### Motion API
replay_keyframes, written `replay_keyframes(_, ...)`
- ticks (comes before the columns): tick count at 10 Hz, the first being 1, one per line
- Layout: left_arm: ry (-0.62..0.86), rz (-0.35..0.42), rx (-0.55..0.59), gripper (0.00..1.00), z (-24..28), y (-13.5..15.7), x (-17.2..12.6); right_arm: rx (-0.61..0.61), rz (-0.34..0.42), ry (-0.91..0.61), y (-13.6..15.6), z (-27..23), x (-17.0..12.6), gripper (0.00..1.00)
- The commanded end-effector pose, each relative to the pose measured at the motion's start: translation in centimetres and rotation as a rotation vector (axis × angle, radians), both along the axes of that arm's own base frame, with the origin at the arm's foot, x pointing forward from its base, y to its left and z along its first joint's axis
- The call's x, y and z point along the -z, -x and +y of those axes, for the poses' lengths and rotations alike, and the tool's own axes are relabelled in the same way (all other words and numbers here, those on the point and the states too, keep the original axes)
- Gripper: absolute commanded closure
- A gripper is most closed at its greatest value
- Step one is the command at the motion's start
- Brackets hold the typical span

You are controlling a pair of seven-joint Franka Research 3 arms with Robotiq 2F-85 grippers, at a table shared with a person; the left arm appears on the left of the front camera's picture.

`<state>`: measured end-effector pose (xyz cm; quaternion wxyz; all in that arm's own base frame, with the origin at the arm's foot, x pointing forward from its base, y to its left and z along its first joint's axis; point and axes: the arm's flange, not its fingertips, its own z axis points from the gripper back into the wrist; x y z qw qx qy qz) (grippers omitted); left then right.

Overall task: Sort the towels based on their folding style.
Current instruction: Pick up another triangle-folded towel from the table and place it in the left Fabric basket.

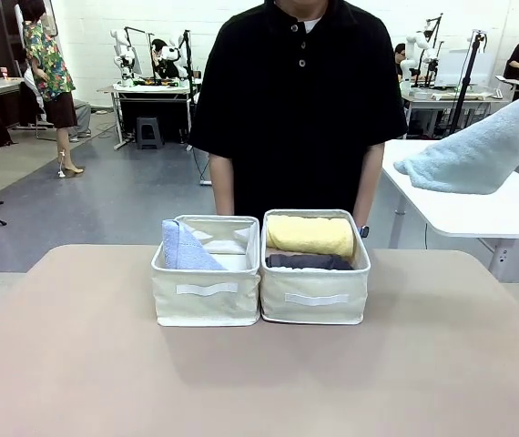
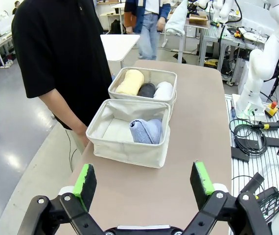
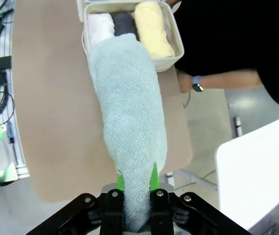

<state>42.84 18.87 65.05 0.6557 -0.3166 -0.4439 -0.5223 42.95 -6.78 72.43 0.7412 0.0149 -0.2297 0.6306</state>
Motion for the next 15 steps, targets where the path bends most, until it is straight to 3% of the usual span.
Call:
replay_keyframes(1,-0.001,-0.005,-0.01,0.0,-0.2,0.2,-0.1,0.0,0.001,0.007,0.1,0.2,0.0,1.0)
replay_keyframes(2,-0.001,-0.005,-0.01,0.0,-0.2,0.2,-0.1,0.0,0.0,0.0,0.0,0.0,0.0,0.81)
replay_keyframes(3,-0.001,-0.005,-0.01,0.0,-0.2,0.2,-0.1,-0.029,0.051,-0.046,-1.7,5.3,1.1,0.81)
replay_keyframes(5,-0.001,-0.005,-0.01,0.0,-0.2,0.2,-0.1,-0.058,0.052,-0.072,-3.1,14.5,0.5,0.81)
replay_keyframes(8,-0.001,-0.005,-0.01,0.0,-0.2,0.2,-0.1,-0.092,0.065,-0.117,-4.8,24.0,-1.4,0.81)
replay_keyframes(11,-0.001,-0.005,-0.01,0.0,-0.2,0.2,-0.1,-0.097,0.162,0.008,-9.0,33.2,2.4,0.81)
replay_keyframes(15,-0.001,-0.005,-0.01,0.0,-0.2,0.2,-0.1,-0.084,0.184,0.031,-12.6,40.8,4.2,0.81)
